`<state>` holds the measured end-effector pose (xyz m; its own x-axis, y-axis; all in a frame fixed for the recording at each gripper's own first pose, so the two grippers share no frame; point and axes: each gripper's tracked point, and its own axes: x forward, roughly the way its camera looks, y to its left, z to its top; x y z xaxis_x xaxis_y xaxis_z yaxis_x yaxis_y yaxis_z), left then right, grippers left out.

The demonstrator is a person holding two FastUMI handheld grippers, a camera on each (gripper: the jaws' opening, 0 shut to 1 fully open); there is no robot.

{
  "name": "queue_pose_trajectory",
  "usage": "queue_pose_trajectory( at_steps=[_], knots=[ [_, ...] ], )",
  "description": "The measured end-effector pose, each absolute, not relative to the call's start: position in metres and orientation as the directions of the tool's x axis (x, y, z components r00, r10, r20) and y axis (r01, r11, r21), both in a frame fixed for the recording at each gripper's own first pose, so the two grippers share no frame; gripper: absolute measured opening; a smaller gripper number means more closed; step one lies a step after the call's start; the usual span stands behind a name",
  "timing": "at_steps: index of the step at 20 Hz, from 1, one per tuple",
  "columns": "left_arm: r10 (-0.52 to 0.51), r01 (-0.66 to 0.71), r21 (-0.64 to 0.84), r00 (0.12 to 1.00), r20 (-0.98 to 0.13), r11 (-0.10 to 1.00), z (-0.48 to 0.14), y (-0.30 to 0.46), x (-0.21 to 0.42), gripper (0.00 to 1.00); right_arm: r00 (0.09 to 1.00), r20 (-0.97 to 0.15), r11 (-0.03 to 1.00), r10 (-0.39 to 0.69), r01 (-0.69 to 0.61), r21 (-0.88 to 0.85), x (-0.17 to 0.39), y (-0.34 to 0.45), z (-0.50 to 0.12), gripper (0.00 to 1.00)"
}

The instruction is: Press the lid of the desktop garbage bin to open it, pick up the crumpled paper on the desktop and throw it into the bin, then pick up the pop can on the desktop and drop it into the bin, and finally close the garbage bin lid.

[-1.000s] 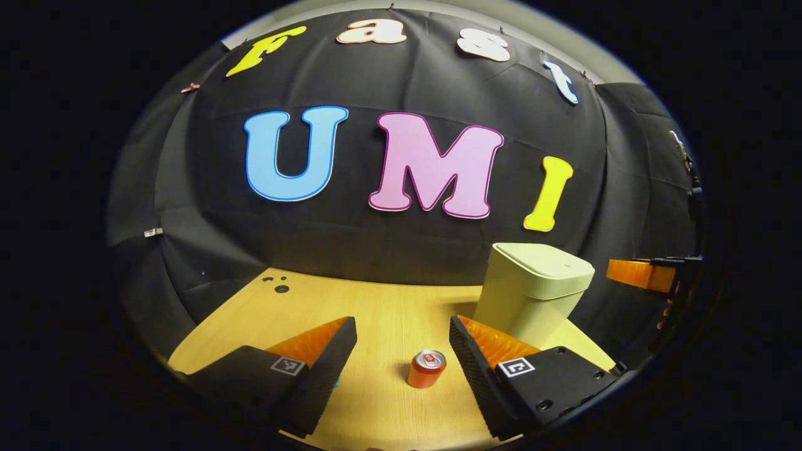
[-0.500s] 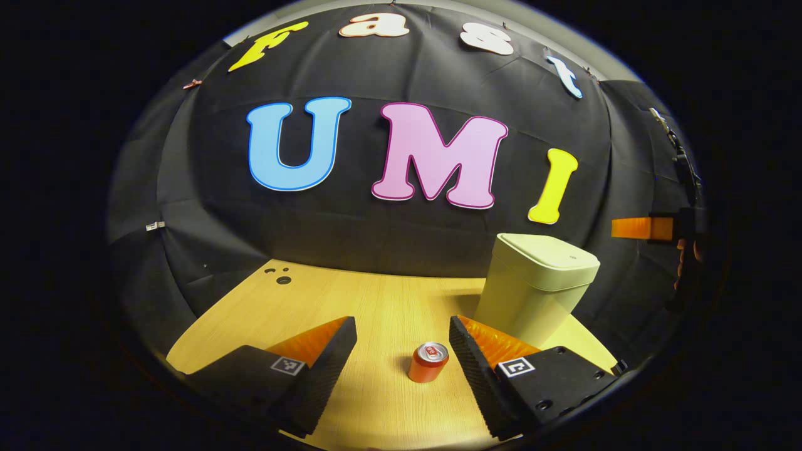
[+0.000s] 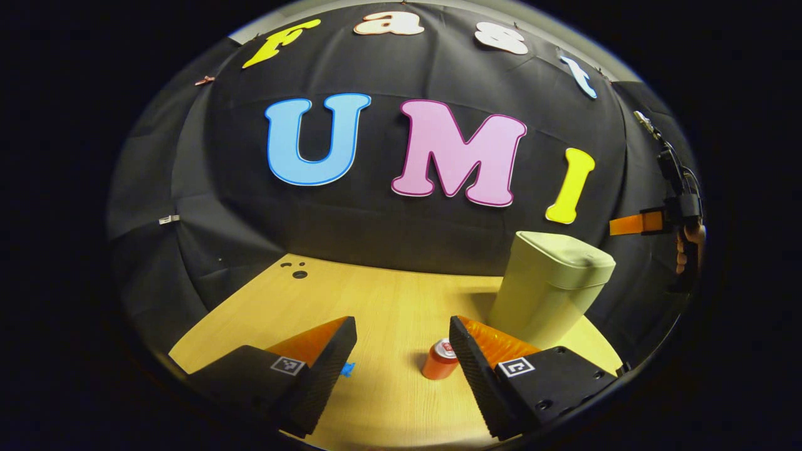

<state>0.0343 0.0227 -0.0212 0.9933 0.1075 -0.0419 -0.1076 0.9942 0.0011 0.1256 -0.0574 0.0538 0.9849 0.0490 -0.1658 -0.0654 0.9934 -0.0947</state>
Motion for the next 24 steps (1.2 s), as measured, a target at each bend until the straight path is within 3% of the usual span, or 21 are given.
queue_pose_trajectory(
  at_steps=[5, 9, 24],
  knots=[
    [0.154, -0.155, -0.025, 0.987, -0.054, 0.988, -0.027, 0.039, 0.031, 0.96, 0.979, -0.2, 0.993, 0.042, -0.064, -0.1, 0.152, -0.065, 0.054, 0.06],
    [0.173, -0.175, -0.037, 0.983, -0.061, 0.984, -0.03, 0.046, 0.03, 0.96, 0.959, -0.266, 0.988, 0.1, -0.128, -0.091, 0.165, -0.059, 0.036, 0.06],
    [0.181, -0.181, 0.002, 0.981, -0.065, 0.983, -0.032, 0.045, 0.035, 0.96, 0.949, -0.312, 0.993, 0.042, -0.073, -0.089, 0.182, -0.075, 0.005, 0.07]
  ],
)
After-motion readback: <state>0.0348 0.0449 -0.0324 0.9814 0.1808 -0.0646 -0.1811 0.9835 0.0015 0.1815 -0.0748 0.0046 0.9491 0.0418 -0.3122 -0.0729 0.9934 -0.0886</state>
